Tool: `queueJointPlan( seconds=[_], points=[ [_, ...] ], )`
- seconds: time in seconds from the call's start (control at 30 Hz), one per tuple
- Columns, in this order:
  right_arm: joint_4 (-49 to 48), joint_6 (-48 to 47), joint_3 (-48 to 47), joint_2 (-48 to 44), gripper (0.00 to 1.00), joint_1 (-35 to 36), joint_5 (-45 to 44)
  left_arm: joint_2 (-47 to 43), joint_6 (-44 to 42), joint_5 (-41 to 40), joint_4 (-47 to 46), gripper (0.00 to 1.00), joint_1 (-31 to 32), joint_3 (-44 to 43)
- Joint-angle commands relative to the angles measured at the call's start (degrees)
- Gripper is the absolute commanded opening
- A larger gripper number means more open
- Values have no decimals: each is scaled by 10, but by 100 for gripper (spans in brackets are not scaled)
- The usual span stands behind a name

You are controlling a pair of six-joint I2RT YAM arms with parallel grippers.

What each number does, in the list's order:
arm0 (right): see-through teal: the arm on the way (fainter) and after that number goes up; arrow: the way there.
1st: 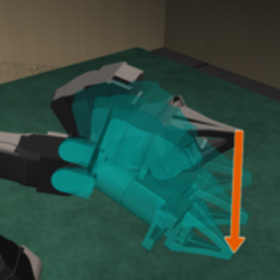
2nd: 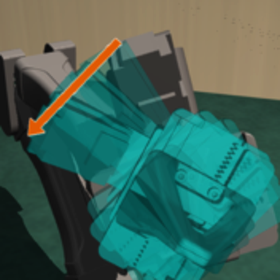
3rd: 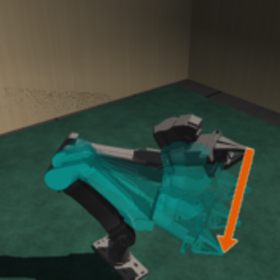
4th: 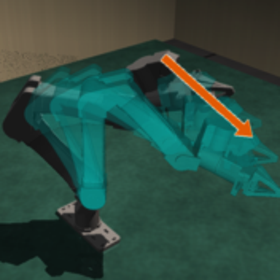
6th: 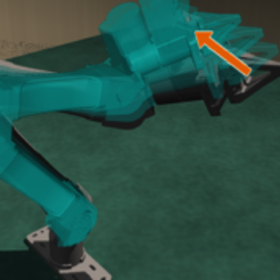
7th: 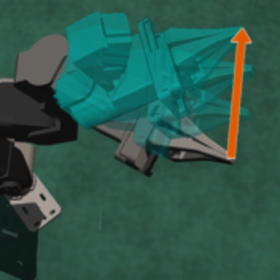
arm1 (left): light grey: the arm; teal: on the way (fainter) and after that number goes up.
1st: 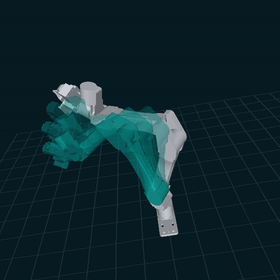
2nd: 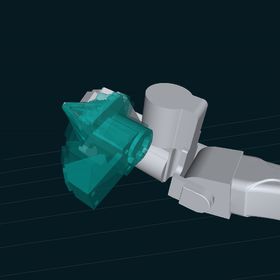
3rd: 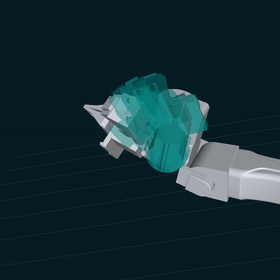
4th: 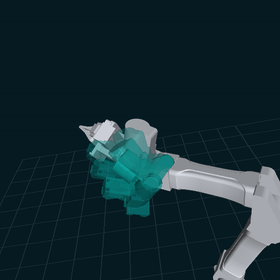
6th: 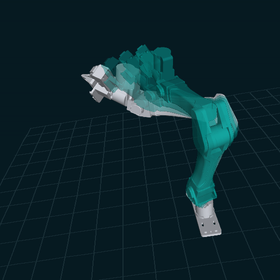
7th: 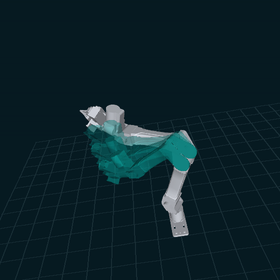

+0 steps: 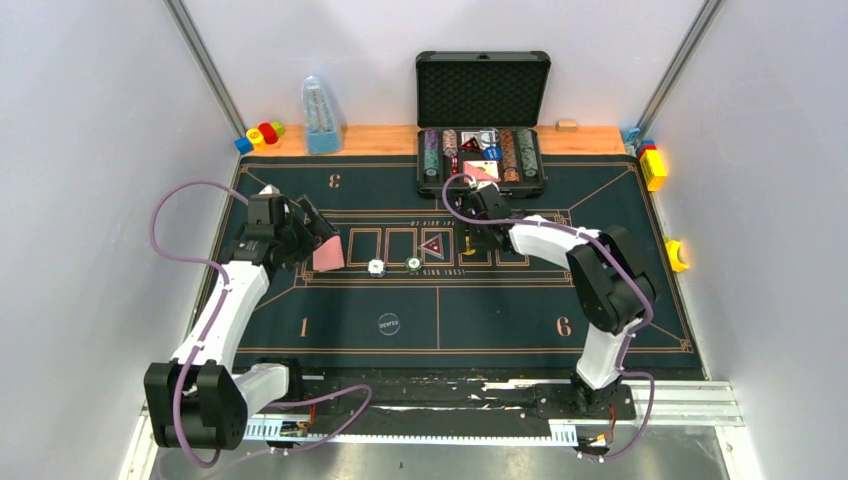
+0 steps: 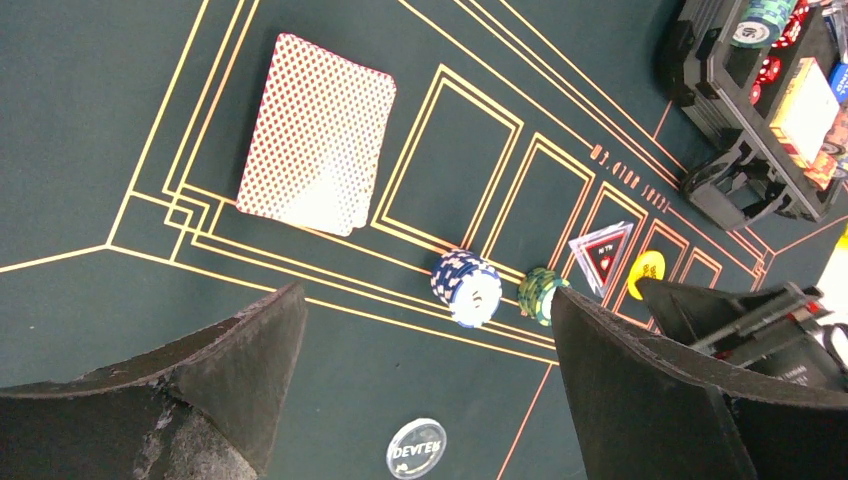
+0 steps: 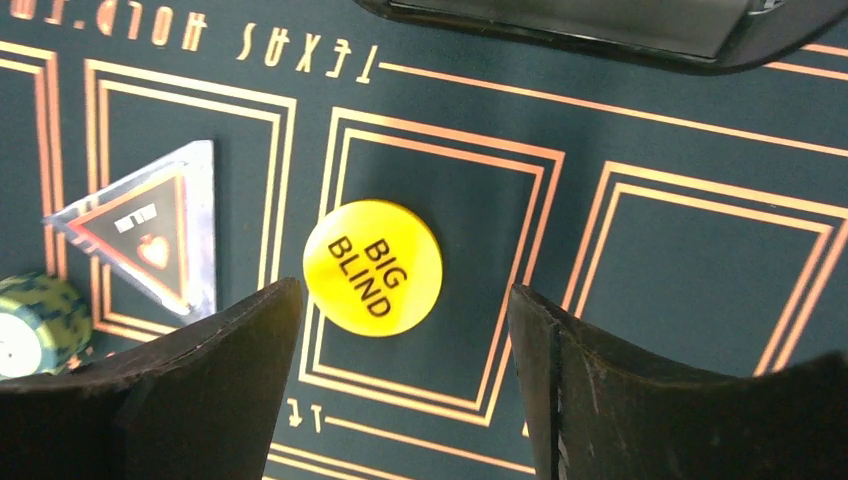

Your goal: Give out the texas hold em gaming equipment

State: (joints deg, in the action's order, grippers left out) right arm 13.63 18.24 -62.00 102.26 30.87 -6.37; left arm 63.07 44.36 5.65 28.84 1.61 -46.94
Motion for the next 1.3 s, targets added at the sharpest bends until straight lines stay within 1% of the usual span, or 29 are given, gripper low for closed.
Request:
queueJointPlan(
  seconds=[0.0,0.13,0.23,0.3,0.33,0.37,0.4,0.5,0.6,0.63,0.67,0.7,0.77,0.83,0.9,0.93,0.97,1.0,1.03,1.07,1.17,1.27],
  points=[
    [25,-3,-46,39,76,9,-12,-19,-21,-6,-7,100,5,3],
    [33,-13,-56,56,76,28,-42,-24,-23,-9,-9,100,5,2],
    [40,-7,-56,66,74,29,-59,-21,-21,-4,-10,100,4,3],
    [44,-7,-58,71,69,30,-61,-20,-19,-5,-9,100,5,2],
    [45,-8,-58,73,63,30,-61,-20,-19,-5,-9,100,5,2],
    [46,-11,-58,75,60,32,-63,-19,-19,-4,-8,100,5,1],
    [47,-12,-59,77,58,35,-70,-18,-18,-3,-7,100,5,0],
    [54,-22,-66,89,56,42,-85,-17,-25,3,-6,100,4,0],
    [65,-30,-76,99,48,48,-86,-12,-33,7,-1,100,5,-2],
    [67,-30,-77,100,44,48,-86,-11,-34,10,1,100,5,-3],
    [68,-29,-76,97,40,49,-86,-9,-36,21,0,100,4,-3],
    [69,-29,-74,92,39,50,-86,-9,-36,27,-4,100,5,-3],
    [70,-30,-69,70,36,51,-85,-7,-37,54,-16,100,5,-2],
    [71,-36,-60,37,34,55,-86,-3,-40,108,-45,100,5,4],
    [71,-52,-48,-5,33,60,-71,6,-33,209,-89,100,7,13],
    [71,-69,-43,-25,31,64,-57,16,-20,236,-127,100,9,21],
    [72,-86,-39,-46,31,70,-36,21,-12,292,-147,100,16,26],
    [71,-108,-35,-66,31,80,-16,36,5,317,-190,100,22,32],
    [71,-129,-32,-83,31,93,0,44,13,351,-206,100,39,33],
    [71,-151,-29,-99,31,109,16,60,20,364,-224,100,48,30],
    [68,-204,-23,-138,30,150,77,91,20,400,-239,98,92,17],
    [67,-224,-28,-159,30,172,144,117,20,421,-261,94,119,14]
  ],
)
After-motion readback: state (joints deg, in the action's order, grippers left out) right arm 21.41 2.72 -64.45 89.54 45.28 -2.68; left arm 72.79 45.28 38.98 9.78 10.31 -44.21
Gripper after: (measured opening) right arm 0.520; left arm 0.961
